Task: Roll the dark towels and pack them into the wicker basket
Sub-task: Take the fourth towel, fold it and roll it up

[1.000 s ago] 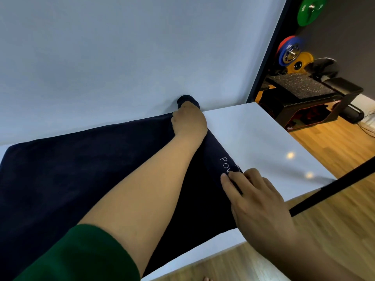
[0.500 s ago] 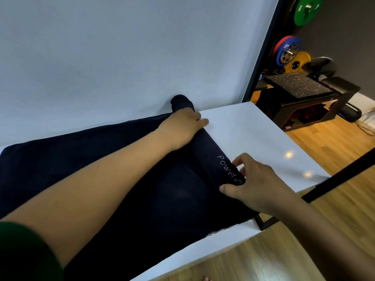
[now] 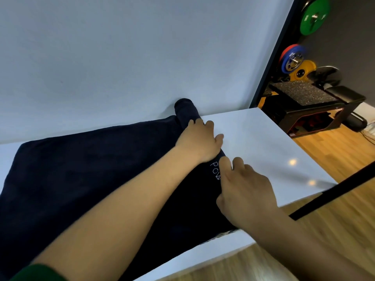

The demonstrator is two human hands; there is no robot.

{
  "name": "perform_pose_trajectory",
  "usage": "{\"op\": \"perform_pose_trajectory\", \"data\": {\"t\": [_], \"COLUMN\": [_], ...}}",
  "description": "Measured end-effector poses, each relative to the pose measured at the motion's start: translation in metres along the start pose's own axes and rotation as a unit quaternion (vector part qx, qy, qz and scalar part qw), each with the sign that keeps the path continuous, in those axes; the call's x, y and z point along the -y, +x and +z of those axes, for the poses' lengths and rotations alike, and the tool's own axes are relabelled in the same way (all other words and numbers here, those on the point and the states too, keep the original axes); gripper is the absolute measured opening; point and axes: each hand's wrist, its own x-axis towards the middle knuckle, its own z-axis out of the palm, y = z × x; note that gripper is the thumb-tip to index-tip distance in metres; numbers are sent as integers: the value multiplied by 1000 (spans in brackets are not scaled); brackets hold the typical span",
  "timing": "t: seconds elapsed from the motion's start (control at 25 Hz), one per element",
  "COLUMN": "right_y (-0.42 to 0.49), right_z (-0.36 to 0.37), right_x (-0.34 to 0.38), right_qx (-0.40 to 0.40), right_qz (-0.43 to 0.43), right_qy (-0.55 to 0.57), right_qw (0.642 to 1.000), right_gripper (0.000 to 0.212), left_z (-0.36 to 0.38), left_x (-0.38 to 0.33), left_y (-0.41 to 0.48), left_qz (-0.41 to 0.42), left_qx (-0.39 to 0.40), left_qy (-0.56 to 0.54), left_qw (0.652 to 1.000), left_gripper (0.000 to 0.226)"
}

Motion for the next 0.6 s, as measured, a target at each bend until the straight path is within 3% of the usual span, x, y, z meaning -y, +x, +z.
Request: {"op": "perform_pose_trajectory", "data": {"t": [0.08,0.16,0.24,0.32,0.36,0.44,0.48,0.6], "right_y": [-3,-6,-7,-7,-2,17,31,85], "right_z": [7,14,9,-7,-21,-46,-50,-33], "right_x": [15,22,21,8,-3,-24,-33,-45], "right_qx": [-75,-101,-75,30,97,228,239,131], "right_qz": [-9,-26,-57,-76,-71,-22,5,102], "right_qy": [-4,2,-31,-41,-10,158,226,397], "right_qw": [997,995,995,996,993,960,944,903], "right_gripper": [55,44,43,58,51,26,25,27], "left_z": [7,9,12,18,21,22,22,23], "left_x": [-11,-14,-9,-5,-3,2,4,6], "left_y": [-2,-4,-8,-15,-19,-21,-21,-25], "left_qz": [-74,-102,-105,-98,-96,-93,-89,-84], "left_qx": [29,52,36,8,-2,-12,-14,-12], "left_qy": [-55,-103,-125,-100,-89,-99,-111,-124], "left_qw": [995,988,986,990,991,991,990,989], "left_gripper": [60,80,90,89,87,85,84,84]}}
